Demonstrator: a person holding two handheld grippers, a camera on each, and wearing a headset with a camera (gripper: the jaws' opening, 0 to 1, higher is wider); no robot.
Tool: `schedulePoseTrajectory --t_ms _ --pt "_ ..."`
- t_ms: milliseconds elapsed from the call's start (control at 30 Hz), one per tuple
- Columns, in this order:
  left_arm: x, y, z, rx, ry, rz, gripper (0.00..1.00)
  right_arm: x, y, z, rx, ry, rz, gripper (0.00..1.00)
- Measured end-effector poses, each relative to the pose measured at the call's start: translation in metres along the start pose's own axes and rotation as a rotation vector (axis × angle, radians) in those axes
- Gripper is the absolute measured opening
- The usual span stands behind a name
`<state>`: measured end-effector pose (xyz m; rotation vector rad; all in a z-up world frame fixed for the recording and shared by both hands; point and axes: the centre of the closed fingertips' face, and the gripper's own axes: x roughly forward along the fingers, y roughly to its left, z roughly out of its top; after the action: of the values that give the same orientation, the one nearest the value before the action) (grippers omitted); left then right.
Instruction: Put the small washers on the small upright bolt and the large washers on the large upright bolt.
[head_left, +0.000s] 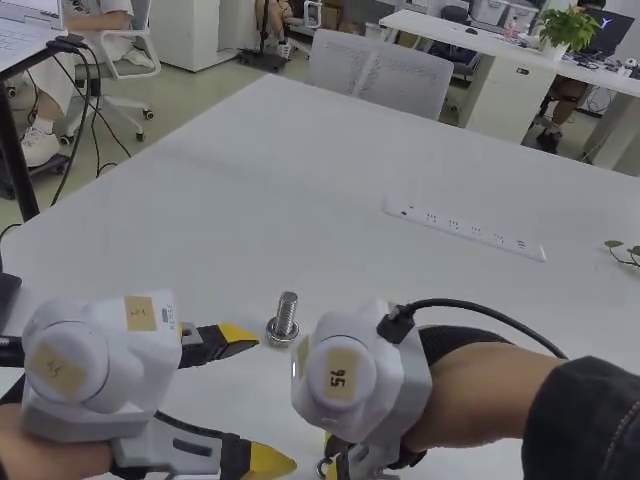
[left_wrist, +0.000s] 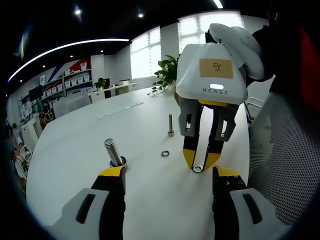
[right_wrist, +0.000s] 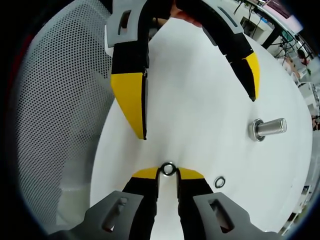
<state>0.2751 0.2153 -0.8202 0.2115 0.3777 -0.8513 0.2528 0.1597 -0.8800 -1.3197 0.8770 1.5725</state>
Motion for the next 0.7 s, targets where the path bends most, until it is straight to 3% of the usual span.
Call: schedulePoseTrajectory --t_ms 700 --pt "-0.0019 -0.0019 0.0002 -0.002 -0.005 0.006 0.70 -0.0013 -0.0026 -0.0009 0.013 -0.007 -0.019 0.14"
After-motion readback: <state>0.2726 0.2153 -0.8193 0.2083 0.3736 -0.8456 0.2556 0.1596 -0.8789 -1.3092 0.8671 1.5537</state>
